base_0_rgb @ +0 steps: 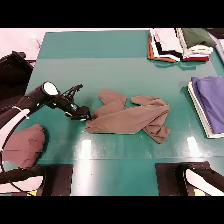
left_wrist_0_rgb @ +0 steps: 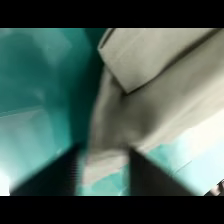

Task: Fold the shirts.

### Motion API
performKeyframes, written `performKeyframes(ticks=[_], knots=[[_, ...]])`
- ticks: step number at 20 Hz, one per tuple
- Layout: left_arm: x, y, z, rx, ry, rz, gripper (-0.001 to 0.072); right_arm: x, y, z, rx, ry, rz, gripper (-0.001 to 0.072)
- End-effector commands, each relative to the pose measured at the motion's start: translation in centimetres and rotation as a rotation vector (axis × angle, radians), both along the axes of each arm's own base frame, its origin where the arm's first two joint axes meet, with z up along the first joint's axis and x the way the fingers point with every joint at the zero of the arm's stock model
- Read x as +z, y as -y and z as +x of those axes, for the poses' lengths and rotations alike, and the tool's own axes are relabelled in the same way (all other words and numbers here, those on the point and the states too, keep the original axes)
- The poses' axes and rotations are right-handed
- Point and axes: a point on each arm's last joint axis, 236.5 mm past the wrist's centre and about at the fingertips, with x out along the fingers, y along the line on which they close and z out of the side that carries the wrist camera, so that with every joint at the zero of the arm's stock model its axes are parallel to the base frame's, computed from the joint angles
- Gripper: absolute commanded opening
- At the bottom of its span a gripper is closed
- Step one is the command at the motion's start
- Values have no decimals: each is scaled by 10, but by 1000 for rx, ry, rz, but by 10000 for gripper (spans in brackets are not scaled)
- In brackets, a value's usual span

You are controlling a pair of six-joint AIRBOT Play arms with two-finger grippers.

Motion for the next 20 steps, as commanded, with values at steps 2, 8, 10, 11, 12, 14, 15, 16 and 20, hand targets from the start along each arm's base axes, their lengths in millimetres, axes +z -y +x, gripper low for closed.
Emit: performKeyframes(ticks=[2,8,10,11,12,14,15,16,20], knots=[[1,5,5,10,29,-44,21,-43,1,4,0,-105,3,17],[127,-40,92,102,414,-34,21,-174,49,-9,-94,-446,-10,18],[156,-49,104,101,508,-2,21,-234,66,-21,-137,-602,3,271],[161,-49,105,97,518,-1,21,-264,68,-28,-144,-685,29,463],[162,-49,104,100,515,-3,21,-291,67,-34,-140,-762,42,471],[158,-50,103,95,503,3,21,-336,54,-40,-118,-879,75,471],[158,-50,103,93,504,7,21,-353,42,-36,-106,-906,100,471],[158,-50,103,93,503,8,22,-364,29,-31,-84,-912,120,471],[156,-50,99,81,487,10,21,-403,-19,-17,-25,-937,120,471]])
